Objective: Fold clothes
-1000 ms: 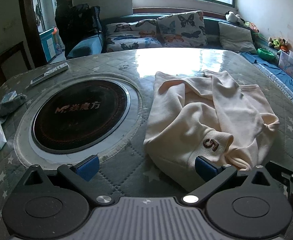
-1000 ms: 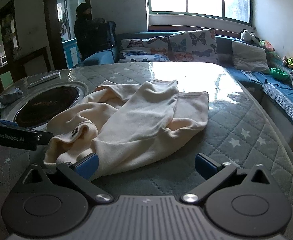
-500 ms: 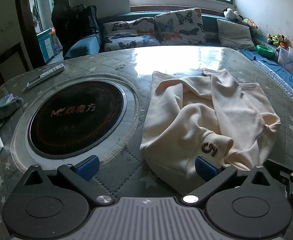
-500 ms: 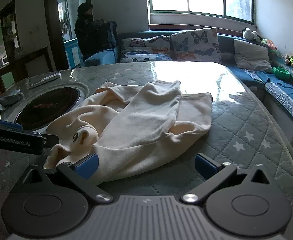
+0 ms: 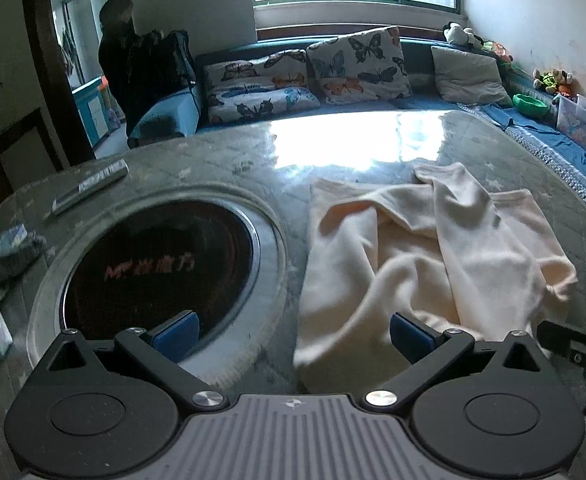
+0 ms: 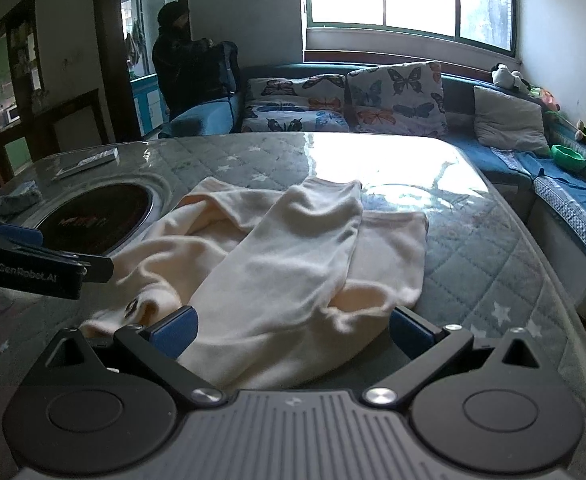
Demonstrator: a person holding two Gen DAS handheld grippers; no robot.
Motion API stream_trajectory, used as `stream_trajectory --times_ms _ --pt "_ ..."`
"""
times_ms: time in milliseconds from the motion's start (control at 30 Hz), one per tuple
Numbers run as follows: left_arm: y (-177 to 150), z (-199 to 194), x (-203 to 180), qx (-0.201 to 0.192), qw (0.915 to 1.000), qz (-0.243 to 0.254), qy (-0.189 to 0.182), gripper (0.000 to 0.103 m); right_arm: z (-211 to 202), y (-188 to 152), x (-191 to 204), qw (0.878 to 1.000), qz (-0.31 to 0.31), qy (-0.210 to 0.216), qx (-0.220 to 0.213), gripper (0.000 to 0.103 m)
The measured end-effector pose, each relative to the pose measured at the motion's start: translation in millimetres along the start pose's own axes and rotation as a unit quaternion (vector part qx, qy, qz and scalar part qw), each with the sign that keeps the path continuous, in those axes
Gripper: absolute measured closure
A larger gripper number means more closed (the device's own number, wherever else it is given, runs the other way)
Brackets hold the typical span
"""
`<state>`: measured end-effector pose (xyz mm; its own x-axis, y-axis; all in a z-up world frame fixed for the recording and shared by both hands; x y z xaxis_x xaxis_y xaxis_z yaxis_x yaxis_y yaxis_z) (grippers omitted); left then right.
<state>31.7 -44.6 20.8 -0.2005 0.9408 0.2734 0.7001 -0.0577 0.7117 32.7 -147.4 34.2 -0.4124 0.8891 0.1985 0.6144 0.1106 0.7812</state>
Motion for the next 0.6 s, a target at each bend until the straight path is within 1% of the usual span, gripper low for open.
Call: stream_trajectory --times_ms 100,200,267,367,433,500,533,567,600 --pt "10 7 -1 -0.009 0.9999 0.011 -0.006 0.0 9 9 -6 1.0 0.004 0.005 0.002 0.003" --pt "22 13 -7 -0.025 0.9993 0.028 -0.009 0.0 19 19 -15 1.0 0.009 0.007 0.008 0.007" --pt "31 17 -13 -0.041 0.9981 0.043 -0.017 0.001 27 27 -20 1.0 0.01 0.01 0.012 0.012" --pt "43 25 -23 -0.055 0.9961 0.064 -0.028 0.001 41 37 -29 1.0 0.018 0.013 0.019 0.015" --pt "47 34 -29 -0.054 0.9953 0.073 -0.034 0.004 50 43 -32 0.999 0.02 0.016 0.02 0.019" --pt "50 44 -34 -0.047 0.995 0.08 -0.037 0.007 58 46 -34 0.999 0.024 0.02 0.024 0.02" --pt "51 48 -37 -0.044 0.9948 0.082 -0.041 0.011 64 48 -35 0.999 0.025 0.021 0.026 0.024" --pt "52 51 -39 -0.042 0.9946 0.084 -0.044 0.013 67 49 -35 0.999 0.024 0.023 0.027 0.028" --pt "53 54 -40 -0.043 0.9943 0.085 -0.047 0.015 71 52 -36 0.999 0.023 0.024 0.028 0.029"
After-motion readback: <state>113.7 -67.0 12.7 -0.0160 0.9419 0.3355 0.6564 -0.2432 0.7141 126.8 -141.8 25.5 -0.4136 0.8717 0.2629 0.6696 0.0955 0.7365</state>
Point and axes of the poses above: each gripper's, at about its wrist camera, not at the fingertips, and z roughly the way its jaws point, x to its left, y to its top, the point moved 6 cm from there along z, roughly the way its jaws point, and after that the axes turned 14 degrees about y, right-handed, at the moved point
